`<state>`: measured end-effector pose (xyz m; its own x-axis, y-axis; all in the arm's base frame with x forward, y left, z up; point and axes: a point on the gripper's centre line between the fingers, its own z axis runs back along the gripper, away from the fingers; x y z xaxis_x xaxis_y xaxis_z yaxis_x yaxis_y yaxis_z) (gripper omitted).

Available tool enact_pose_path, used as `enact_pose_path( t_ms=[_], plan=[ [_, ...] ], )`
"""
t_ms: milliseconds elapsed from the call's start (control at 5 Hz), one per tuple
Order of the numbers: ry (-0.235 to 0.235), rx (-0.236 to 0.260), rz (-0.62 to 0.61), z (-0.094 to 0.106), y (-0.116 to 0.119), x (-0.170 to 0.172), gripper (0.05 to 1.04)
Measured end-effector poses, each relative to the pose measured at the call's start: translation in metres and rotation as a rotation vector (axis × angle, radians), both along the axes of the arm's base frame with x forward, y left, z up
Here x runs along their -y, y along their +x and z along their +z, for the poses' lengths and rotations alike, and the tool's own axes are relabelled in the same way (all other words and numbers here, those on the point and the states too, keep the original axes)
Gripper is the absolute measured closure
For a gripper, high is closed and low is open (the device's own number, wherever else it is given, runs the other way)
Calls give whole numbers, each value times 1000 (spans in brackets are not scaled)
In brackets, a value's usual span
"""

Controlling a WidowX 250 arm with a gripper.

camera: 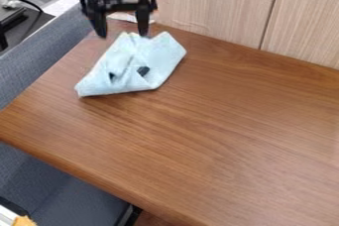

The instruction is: Fold the cloth from bottom to top

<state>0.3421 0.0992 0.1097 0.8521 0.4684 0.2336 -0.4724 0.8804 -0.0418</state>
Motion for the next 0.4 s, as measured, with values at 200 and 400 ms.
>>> enact_pose_path(
  t_ms=[200,400],
  plan=[
    [27,34,20,19,-11,0,83],
    [29,57,35,29,-20,3,83]
  ],
)
